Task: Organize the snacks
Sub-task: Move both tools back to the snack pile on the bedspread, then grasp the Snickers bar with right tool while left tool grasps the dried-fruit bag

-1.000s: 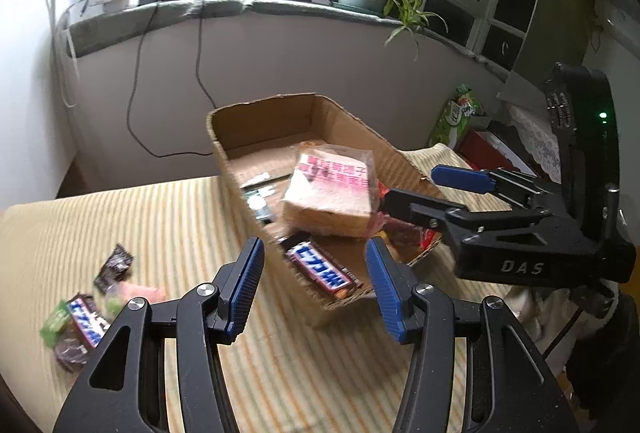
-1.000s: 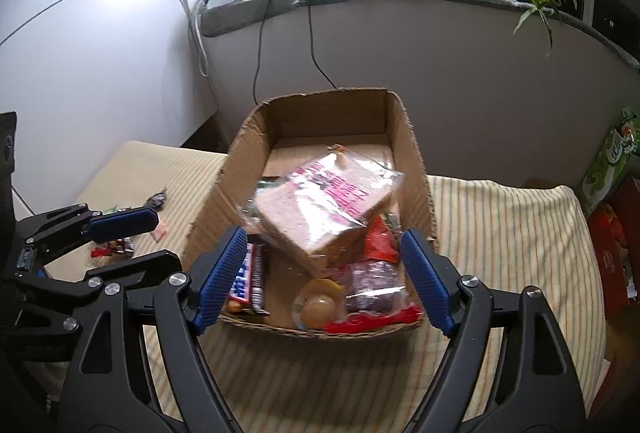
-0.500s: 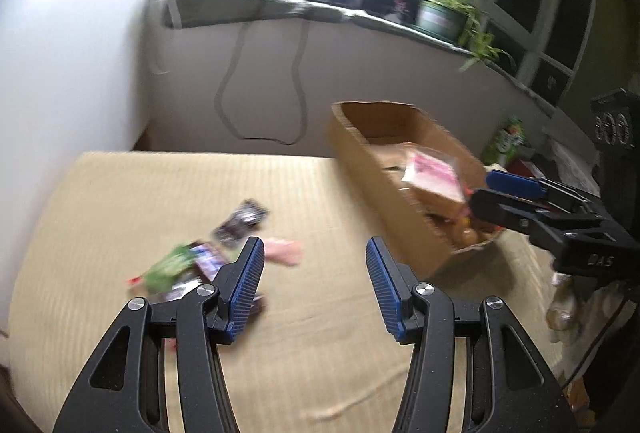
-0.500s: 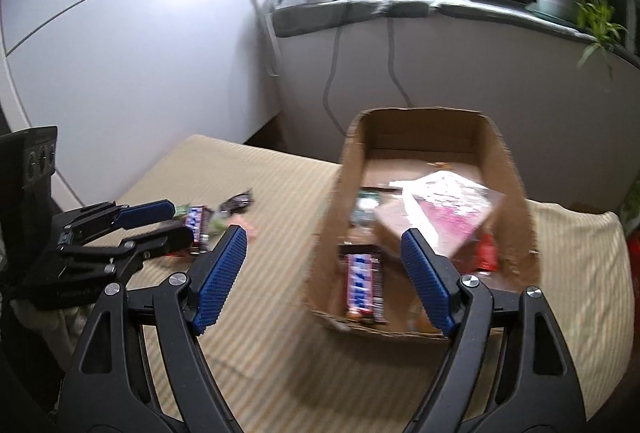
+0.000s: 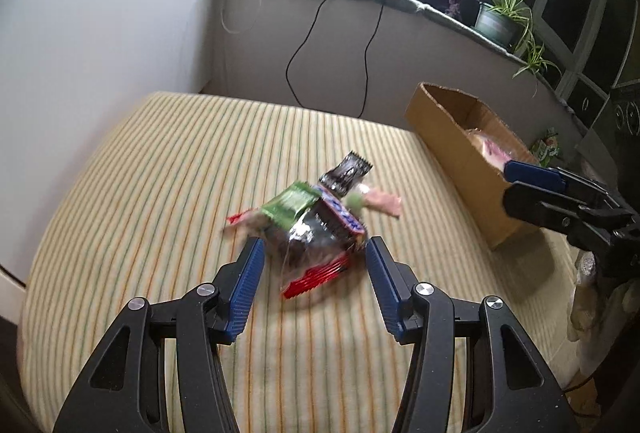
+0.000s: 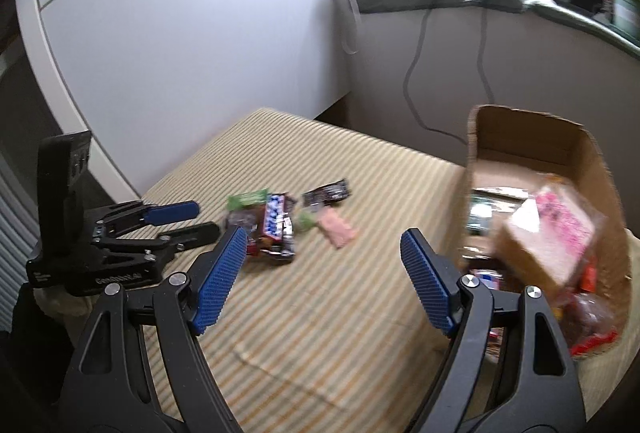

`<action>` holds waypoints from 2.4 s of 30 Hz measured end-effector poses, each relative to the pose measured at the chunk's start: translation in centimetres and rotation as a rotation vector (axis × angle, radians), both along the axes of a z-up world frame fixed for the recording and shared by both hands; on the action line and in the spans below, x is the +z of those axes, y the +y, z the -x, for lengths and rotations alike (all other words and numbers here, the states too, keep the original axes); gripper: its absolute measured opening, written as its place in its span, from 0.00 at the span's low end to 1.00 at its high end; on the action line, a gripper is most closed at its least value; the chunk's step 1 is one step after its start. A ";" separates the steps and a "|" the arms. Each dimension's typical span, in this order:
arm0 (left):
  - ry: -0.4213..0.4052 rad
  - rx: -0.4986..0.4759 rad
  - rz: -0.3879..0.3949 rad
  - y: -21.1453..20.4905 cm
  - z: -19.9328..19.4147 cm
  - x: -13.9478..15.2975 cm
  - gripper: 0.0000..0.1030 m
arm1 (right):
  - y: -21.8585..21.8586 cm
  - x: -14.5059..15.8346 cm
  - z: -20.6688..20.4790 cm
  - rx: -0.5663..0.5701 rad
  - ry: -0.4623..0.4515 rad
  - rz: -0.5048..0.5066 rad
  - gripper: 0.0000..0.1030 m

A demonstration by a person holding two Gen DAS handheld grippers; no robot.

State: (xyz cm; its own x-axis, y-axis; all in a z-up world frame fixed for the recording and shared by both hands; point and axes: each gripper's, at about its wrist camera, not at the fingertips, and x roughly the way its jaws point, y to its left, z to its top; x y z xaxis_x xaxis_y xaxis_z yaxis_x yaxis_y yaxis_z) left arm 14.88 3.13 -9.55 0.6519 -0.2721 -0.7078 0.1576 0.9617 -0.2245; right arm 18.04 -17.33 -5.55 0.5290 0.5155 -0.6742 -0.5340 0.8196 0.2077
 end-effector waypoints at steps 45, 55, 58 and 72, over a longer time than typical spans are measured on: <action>0.086 -0.044 0.007 -0.7 -3.9 -3.6 0.44 | 7.7 -9.0 -8.4 0.108 0.378 -0.070 0.33; 0.071 -0.033 0.015 -0.2 -3.0 -3.5 0.39 | 7.3 -8.7 -8.2 0.103 0.381 -0.110 0.29; 0.066 -0.029 0.013 0.1 -2.6 -3.3 0.39 | 7.1 -8.8 -8.0 0.109 0.380 -0.115 0.29; 0.015 -0.001 0.021 1.6 0.1 -1.0 0.39 | 8.0 -6.3 -5.4 0.124 0.293 -0.109 0.29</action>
